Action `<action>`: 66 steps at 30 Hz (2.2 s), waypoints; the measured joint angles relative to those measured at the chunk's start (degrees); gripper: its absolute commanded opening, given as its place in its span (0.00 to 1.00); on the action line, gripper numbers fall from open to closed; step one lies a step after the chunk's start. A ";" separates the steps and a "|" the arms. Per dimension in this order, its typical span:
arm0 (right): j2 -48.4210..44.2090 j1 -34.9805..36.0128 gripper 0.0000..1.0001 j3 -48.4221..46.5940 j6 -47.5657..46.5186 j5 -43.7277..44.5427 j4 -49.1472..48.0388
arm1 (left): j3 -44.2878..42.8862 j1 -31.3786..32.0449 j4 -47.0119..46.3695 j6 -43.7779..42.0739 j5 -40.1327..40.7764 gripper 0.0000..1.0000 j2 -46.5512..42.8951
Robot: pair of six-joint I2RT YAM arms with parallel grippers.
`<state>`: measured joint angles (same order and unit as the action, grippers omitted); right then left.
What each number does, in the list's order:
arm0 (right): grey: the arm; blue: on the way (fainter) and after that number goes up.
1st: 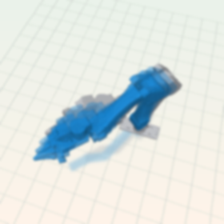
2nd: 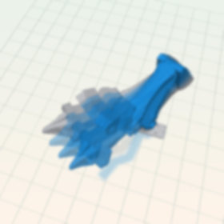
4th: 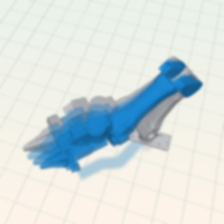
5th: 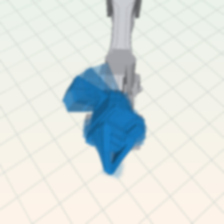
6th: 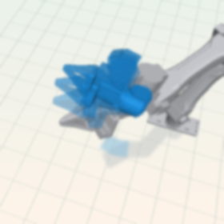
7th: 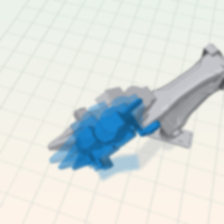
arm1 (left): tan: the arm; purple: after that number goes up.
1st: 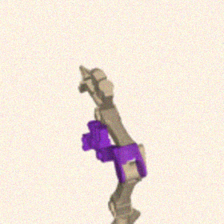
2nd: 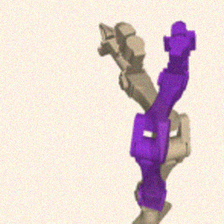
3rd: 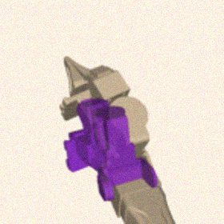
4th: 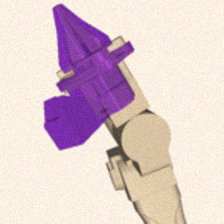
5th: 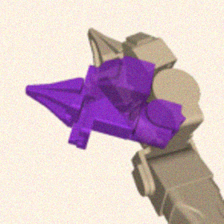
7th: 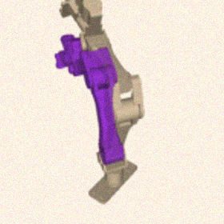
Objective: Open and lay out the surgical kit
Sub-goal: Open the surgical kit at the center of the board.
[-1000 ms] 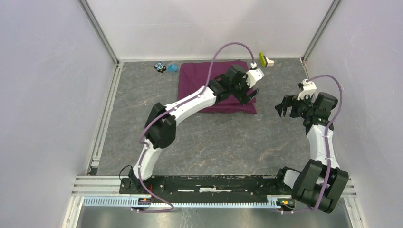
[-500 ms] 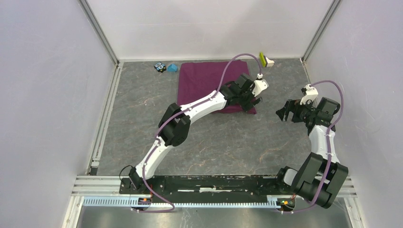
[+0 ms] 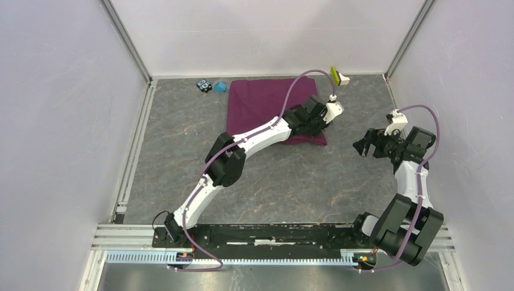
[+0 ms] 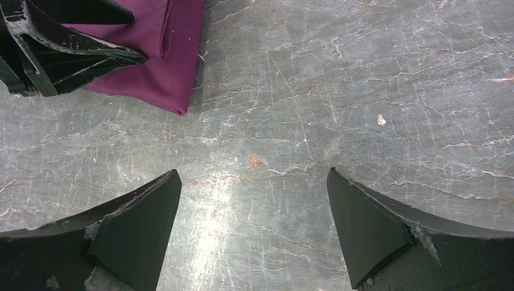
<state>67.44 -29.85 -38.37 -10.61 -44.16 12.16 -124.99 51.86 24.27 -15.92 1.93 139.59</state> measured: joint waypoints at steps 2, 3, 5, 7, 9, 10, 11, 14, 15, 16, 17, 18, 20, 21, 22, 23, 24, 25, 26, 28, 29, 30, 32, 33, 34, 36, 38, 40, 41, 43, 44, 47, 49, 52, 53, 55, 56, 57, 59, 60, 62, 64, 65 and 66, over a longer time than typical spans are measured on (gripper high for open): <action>0.00 -0.20 0.98 0.02 -0.02 -0.02 -0.02 | 0.00 0.04 0.02 0.02 0.02 0.44 0.04; 0.00 -0.28 0.98 0.04 -0.04 -0.02 0.00 | 0.00 0.04 0.02 0.02 0.02 0.40 0.04; 0.00 -0.31 0.98 0.11 -0.13 -0.02 -0.02 | 0.00 0.09 0.02 0.02 -0.04 0.33 0.04; 0.00 -0.33 0.98 0.22 -0.24 -0.07 0.00 | -0.11 0.15 0.13 0.04 -0.24 0.26 0.04; 0.00 -0.37 0.98 0.37 -0.28 -0.26 0.04 | -0.17 0.37 0.20 0.04 -0.28 0.17 0.02; 0.00 -0.39 0.98 0.42 -0.33 -0.35 0.13 | -0.22 0.42 0.28 0.04 -0.22 0.14 -0.04; 0.00 -0.44 0.98 0.48 -0.39 -0.39 0.20 | -0.22 0.46 0.39 0.09 -0.15 0.12 -0.24; -0.11 -0.63 0.98 0.63 -0.46 -0.63 0.50 | -0.20 0.35 1.03 0.15 0.70 0.10 -1.51; -0.11 -0.66 0.98 0.63 -0.50 -0.70 0.55 | -0.20 0.15 1.11 0.39 0.98 0.09 -2.14; -0.11 -0.66 0.98 0.66 -0.63 -0.76 0.61 | -0.20 -0.07 1.16 0.63 1.03 0.09 -2.75; -0.11 -0.66 0.98 0.66 -0.74 -0.85 0.68 | -0.17 -0.37 1.25 1.07 1.03 0.09 -3.52; -0.11 -0.66 0.98 0.66 -0.83 -0.85 0.70 | -0.13 -0.61 1.36 1.36 1.09 0.09 -4.20; -0.13 -0.66 0.98 0.68 -0.92 -0.85 0.79 | 0.02 -1.31 1.66 2.01 1.07 0.12 -5.88; -0.15 -0.66 0.98 0.70 -1.05 -0.87 0.85 | 0.02 -1.84 1.81 2.56 0.98 0.13 -6.82; -0.15 -0.66 0.98 0.70 -1.14 -0.85 0.87 | 0.02 -2.14 1.81 3.41 0.85 0.12 -7.32; -0.15 -0.66 0.98 0.70 -1.22 -0.85 0.87 | 0.02 -2.67 1.81 3.65 0.76 0.06 -8.09; -0.17 -0.66 0.98 0.70 -1.25 -0.85 0.87 | 0.02 -3.28 1.81 4.57 0.50 0.03 -8.70; -0.20 -0.66 0.98 0.70 -1.27 -0.85 0.87 | 0.02 -3.87 1.81 5.49 0.26 0.02 -9.14; -0.20 -0.66 0.98 0.70 -1.27 -0.85 0.87 | 0.02 -4.50 1.81 6.64 -0.35 0.02 -9.46; -0.20 -0.66 0.98 0.70 -1.29 -0.85 0.87 | 0.02 -5.90 1.90 9.27 -1.86 0.02 -9.75; -0.22 -0.66 0.98 0.70 -1.29 -0.85 0.90 | 0.11 -6.82 1.99 11.06 -2.89 0.02 -9.86; -0.20 -0.68 0.98 0.70 -1.29 -0.85 0.90 | 0.44 -7.69 1.95 12.57 -4.02 0.02 -10.05; -0.20 -0.70 0.98 0.70 -1.29 -0.85 0.90 | 2.25 -10.38 1.95 16.39 -6.67 0.02 -11.10; -0.20 -0.70 0.98 0.70 -1.29 -0.85 0.90 | 4.11 -12.24 1.73 18.16 -8.00 0.02 -12.28; -0.20 -0.70 0.98 0.70 -1.31 -0.85 0.90 | 6.51 -14.36 1.73 19.65 -8.92 0.02 -13.92; -0.20 -0.70 0.98 0.70 -1.31 -0.87 0.92 | 12.81 -19.54 0.85 22.01 -10.25 0.02 -18.56; -0.20 -0.70 0.98 0.70 -1.31 -0.94 1.03 | 20.85 -25.53 -0.96 22.97 -10.69 0.02 -24.92; -0.17 -0.70 0.98 0.70 -1.36 -1.11 1.14 | 29.66 -32.09 -2.93 23.02 -10.36 0.02 -33.07; -0.17 -0.70 0.98 0.70 -1.38 -1.18 1.16 | 33.64 -35.45 -3.93 22.97 -9.73 0.02 -37.42; -0.07 -0.70 0.98 0.70 -1.46 -1.36 1.29 | 40.26 -41.18 -5.75 22.88 -8.90 0.02 -45.22; -0.02 -0.70 0.98 0.70 -1.51 -1.40 1.31 | 43.91 -44.52 -6.86 22.71 -8.20 0.02 -49.79; 0.13 -0.70 0.98 0.70 -1.66 -1.77 1.36 | 50.88 -53.13 -9.55 22.01 -6.64 0.02 -58.84; 0.22 -0.70 0.98 0.70 -1.73 -2.03 1.40 | 55.41 -59.43 -11.63 20.90 -5.57 0.09 -62.64; 0.50 -0.70 0.98 0.70 -1.77 -2.19 1.53 | 61.96 -69.16 -14.16 18.45 -3.26 0.24 -64.37; 0.61 -0.70 0.98 0.70 -1.81 -2.19 1.60 | 64.22 -72.35 -14.60 17.33 -2.21 0.36 -64.11; 0.85 -0.70 0.98 0.70 -1.90 -2.21 1.75 | 68.39 -77.92 -14.82 15.50 -0.90 0.41 -63.12; 0.98 -0.70 0.98 0.70 -1.95 -2.21 1.75 | 69.99 -79.82 -14.91 14.86 -0.61 0.48 -62.71; 1.07 -0.70 0.98 0.70 -1.97 -2.23 1.77 | 71.58 -82.16 -14.95 13.97 -0.48 0.55 -62.23; 1.27 -0.70 0.98 0.70 -2.16 -2.34 1.84 | 73.55 -85.88 -14.97 12.52 -0.44 0.73 -60.96; 1.31 -0.68 0.98 0.70 -2.27 -2.34 1.88 | 73.85 -87.10 -14.99 11.91 -0.46 0.80 -60.37; 1.33 -0.35 0.98 0.70 -2.51 -2.27 2.12 | 73.88 -88.50 -15.50 11.47 -0.46 0.90 -59.47; 1.31 0.66 0.98 0.68 -2.84 -1.88 2.16 | 73.88 -89.13 -16.41 11.37 -0.48 0.99 -59.10; 1.18 1.77 0.98 0.59 -3.13 -1.11 2.23 | 73.85 -89.22 -16.79 11.37 -0.57 1.00 -59.08; 0.96 3.54 0.98 0.33 -3.52 -0.04 2.38 | 73.72 -89.24 -17.05 11.39 -1.09 1.00 -59.08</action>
<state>68.40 -26.30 -38.04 -14.13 -44.21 14.55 -51.27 -37.39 7.22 -4.54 0.84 80.51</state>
